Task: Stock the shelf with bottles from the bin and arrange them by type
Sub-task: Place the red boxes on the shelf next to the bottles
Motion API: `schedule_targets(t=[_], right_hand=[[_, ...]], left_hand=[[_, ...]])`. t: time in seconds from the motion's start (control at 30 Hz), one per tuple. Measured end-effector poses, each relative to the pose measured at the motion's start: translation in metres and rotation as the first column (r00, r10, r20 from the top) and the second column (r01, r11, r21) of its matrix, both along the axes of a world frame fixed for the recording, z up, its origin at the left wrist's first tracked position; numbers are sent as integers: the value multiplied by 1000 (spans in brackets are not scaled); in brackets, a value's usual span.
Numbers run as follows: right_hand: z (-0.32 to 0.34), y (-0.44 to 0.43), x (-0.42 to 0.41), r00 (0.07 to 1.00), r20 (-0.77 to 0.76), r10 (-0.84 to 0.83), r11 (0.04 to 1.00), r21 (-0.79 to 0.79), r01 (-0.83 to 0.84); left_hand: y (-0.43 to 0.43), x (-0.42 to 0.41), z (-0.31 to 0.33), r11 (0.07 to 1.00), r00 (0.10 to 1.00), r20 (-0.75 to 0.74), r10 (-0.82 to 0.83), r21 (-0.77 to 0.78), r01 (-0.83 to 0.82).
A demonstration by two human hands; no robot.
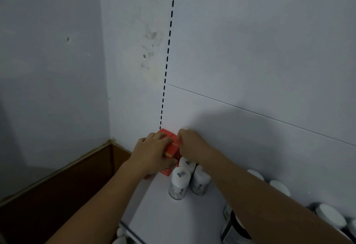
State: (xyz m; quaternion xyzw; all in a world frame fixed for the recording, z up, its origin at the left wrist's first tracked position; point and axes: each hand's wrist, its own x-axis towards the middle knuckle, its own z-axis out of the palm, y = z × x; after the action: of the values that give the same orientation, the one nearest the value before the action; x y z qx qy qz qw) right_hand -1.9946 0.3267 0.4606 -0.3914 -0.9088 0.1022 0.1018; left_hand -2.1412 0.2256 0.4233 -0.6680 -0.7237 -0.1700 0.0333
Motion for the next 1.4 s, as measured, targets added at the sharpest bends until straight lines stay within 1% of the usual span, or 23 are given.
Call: schedule_targets(t=[0.07, 0.13, 0.2, 0.27, 0.33, 0.4, 0.47, 0.53, 0.6, 0.73, 0.93, 1.03, 1.13, 1.2, 1.3, 1.4], right_hand=[[0, 4, -1, 997, 54, 50, 997, 57, -53], [1, 8, -3, 989, 114, 95, 986, 128, -109], [5, 12, -6, 970, 208, 125, 968, 189, -165], [10, 16, -10, 954, 253, 162, 943, 245, -225], [16, 18, -15, 929, 322, 183, 902, 320, -289], [22, 21, -20, 882, 432, 190, 845, 386, -371], [26, 24, -24, 820, 541, 186, 788, 416, -453], [26, 26, -27, 776, 603, 187, 741, 431, -514], [24, 28, -27, 756, 621, 206, 706, 441, -554], [21, 33, -25, 760, 600, 250, 656, 471, -589], [20, 29, -26, 777, 594, 209, 686, 478, -549], [21, 26, -27, 810, 556, 188, 717, 486, -500], [21, 24, -27, 811, 560, 168, 714, 498, -492], [19, 22, -27, 801, 584, 134, 707, 510, -490], [15, 22, -27, 813, 575, 92, 703, 541, -462], [16, 20, -28, 833, 548, 74, 734, 536, -417]], left_hand=[[1, -5, 6, 1000, 998, 54, -13, -8, 14], [6, -14, 12, 999, 991, 132, 16, -51, -10], [13, -26, 22, 992, 959, 271, 78, -117, -48], [22, -37, 32, 979, 895, 426, 132, -199, -50], [34, -49, 37, 957, 823, 533, 199, -285, -47], [43, -60, 34, 927, 740, 607, 288, -371, -57], [48, -69, 27, 901, 671, 655, 348, -432, -46], [51, -72, 19, 889, 636, 681, 363, -458, -17], [53, -73, 14, 889, 610, 705, 361, -458, 3], [54, -72, 8, 902, 576, 738, 351, -431, 3], [54, -71, 9, 904, 508, 782, 361, -428, 17], [56, -69, 10, 904, 502, 785, 364, -428, 14], [56, -66, 11, 903, 516, 775, 365, -430, 6], [55, -65, 11, 904, 502, 784, 365, -427, 8], [54, -64, 10, 905, 490, 791, 366, -425, 10], [53, -65, 8, 903, 459, 806, 374, -429, 17]])
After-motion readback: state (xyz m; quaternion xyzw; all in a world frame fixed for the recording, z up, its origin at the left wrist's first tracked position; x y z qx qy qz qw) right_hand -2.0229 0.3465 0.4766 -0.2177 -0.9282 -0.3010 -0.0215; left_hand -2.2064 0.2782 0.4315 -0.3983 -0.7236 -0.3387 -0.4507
